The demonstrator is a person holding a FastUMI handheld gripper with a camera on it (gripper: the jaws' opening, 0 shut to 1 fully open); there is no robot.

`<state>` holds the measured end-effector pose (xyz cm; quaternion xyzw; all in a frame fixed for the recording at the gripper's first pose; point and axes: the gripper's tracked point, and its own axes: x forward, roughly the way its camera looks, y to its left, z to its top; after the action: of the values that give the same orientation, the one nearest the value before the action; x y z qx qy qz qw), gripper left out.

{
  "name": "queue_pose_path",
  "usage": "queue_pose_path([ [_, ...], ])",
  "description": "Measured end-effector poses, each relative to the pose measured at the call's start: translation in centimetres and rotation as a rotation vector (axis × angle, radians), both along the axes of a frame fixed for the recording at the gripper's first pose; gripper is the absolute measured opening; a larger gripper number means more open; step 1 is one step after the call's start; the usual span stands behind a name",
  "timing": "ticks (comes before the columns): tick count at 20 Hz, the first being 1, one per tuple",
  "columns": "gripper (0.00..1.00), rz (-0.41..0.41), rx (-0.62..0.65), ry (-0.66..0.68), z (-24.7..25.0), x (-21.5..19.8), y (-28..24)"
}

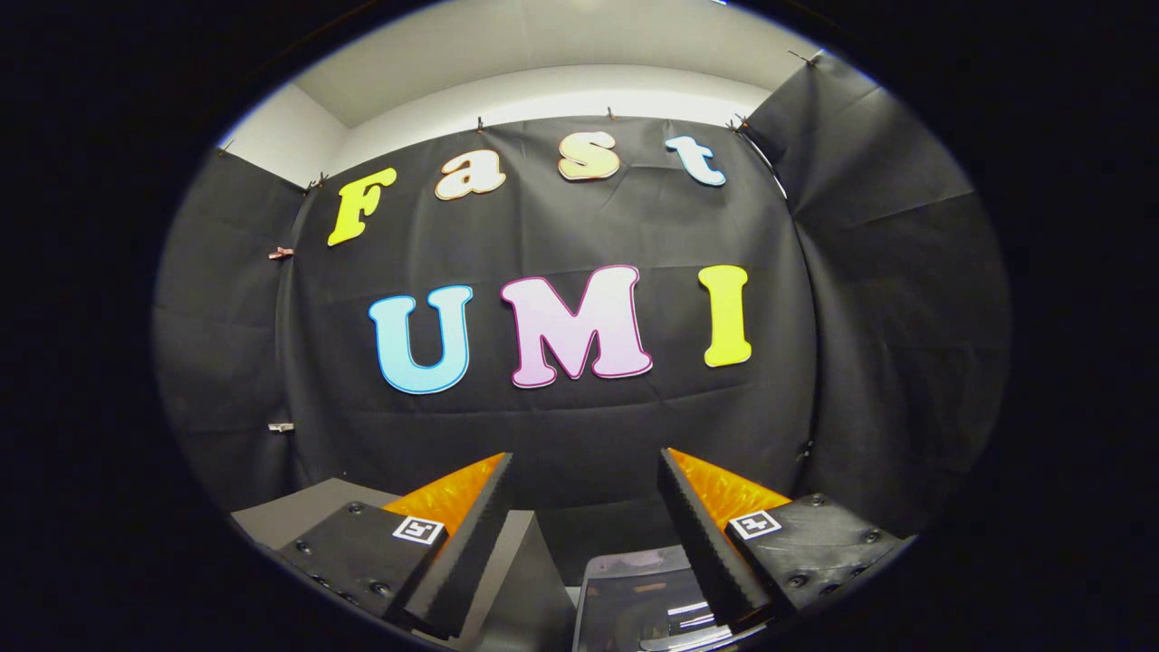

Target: Put the clothes into the washing machine and then close the washing machine lid.

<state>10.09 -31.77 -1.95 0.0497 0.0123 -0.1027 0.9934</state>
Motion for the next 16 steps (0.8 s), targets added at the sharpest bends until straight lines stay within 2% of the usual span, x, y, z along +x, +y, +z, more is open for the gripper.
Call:
queue_pose_path([
  [16,0.98,0.020,-0.035,0.022,0.5,-0.4,1.7],
])
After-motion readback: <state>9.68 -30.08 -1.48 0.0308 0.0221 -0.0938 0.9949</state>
